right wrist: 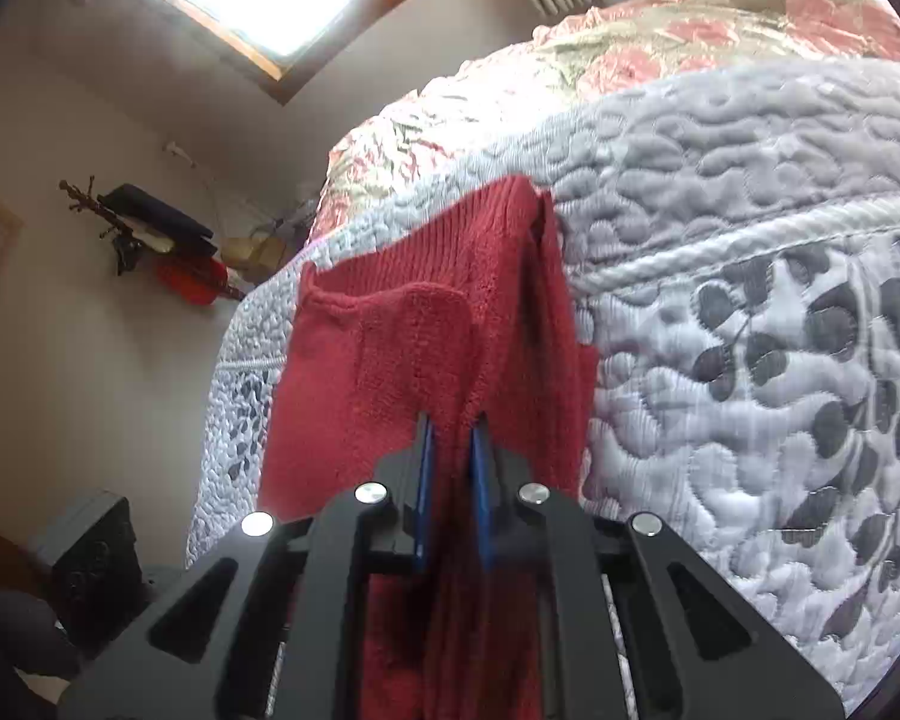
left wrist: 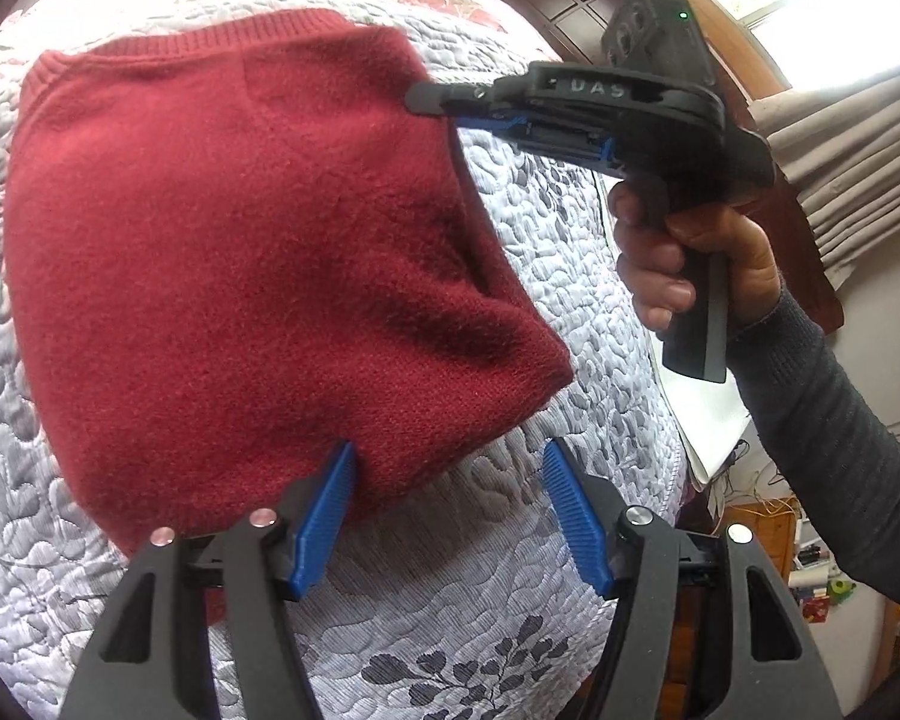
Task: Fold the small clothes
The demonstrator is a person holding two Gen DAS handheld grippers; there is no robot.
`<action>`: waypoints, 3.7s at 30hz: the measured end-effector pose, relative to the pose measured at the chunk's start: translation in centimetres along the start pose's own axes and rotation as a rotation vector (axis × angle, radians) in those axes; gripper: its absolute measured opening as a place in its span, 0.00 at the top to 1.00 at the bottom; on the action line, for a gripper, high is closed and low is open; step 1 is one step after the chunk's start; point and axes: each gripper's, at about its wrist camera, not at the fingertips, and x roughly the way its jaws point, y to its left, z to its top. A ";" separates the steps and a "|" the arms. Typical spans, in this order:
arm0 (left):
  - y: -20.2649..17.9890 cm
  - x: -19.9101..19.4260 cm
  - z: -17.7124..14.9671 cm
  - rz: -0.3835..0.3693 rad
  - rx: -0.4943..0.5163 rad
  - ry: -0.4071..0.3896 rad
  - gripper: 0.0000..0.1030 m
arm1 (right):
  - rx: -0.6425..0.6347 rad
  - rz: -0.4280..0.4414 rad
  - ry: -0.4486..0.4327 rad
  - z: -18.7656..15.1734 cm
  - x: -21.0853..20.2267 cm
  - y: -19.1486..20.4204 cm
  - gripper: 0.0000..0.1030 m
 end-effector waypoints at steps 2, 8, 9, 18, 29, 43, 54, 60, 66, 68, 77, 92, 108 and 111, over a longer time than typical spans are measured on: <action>-0.4 0.2 0.1 -0.004 0.014 0.003 0.37 | 0.052 -0.009 -0.032 -0.4 -1.2 -1.4 0.90; 0.3 1.7 0.0 0.006 -0.006 0.036 0.37 | 0.130 0.048 0.024 -1.9 0.5 -4.7 0.86; 0.4 1.6 -0.1 0.003 -0.012 0.034 0.37 | 0.130 0.062 0.020 -1.6 0.3 -4.5 0.82; 0.8 1.4 -0.1 0.004 -0.013 0.030 0.37 | 0.104 0.083 0.039 2.9 1.8 -4.4 0.86; 0.5 0.6 -0.2 0.004 -0.021 0.022 0.37 | 0.130 0.029 -0.012 0.9 -0.6 -4.9 0.66; 4.0 0.5 -2.2 0.027 -0.130 0.029 0.35 | 0.108 -0.058 0.000 -1.1 2.0 -4.7 0.92; 4.8 -5.2 2.2 0.039 -0.102 -0.113 0.31 | 0.176 0.039 0.112 -5.6 -2.2 -2.4 0.55; 6.4 -3.5 2.7 0.063 -0.103 -0.078 0.31 | 0.196 0.013 0.140 -7.2 -0.2 -4.2 0.91; 5.6 -5.3 2.4 0.042 -0.120 -0.113 0.31 | 0.235 0.025 0.087 -8.5 -3.2 -3.5 0.84; 5.7 -6.7 2.1 0.013 -0.124 -0.147 0.30 | 0.208 0.012 0.031 -8.8 -5.8 -2.1 0.85; 10.5 -3.1 2.1 -0.026 -0.274 -0.081 0.28 | 0.290 0.048 0.155 -13.0 -2.5 -4.0 0.95; 19.8 -3.6 1.1 -0.346 -0.606 -0.143 0.14 | 0.351 0.224 0.270 -6.2 0.8 -7.3 0.25; 20.0 1.2 4.0 -0.310 -0.532 -0.041 0.57 | 0.275 0.168 0.271 -3.5 3.5 -2.8 0.60; 18.9 -0.6 4.4 -0.296 -0.502 -0.048 0.60 | 0.264 0.159 0.225 -3.3 2.5 -0.3 0.62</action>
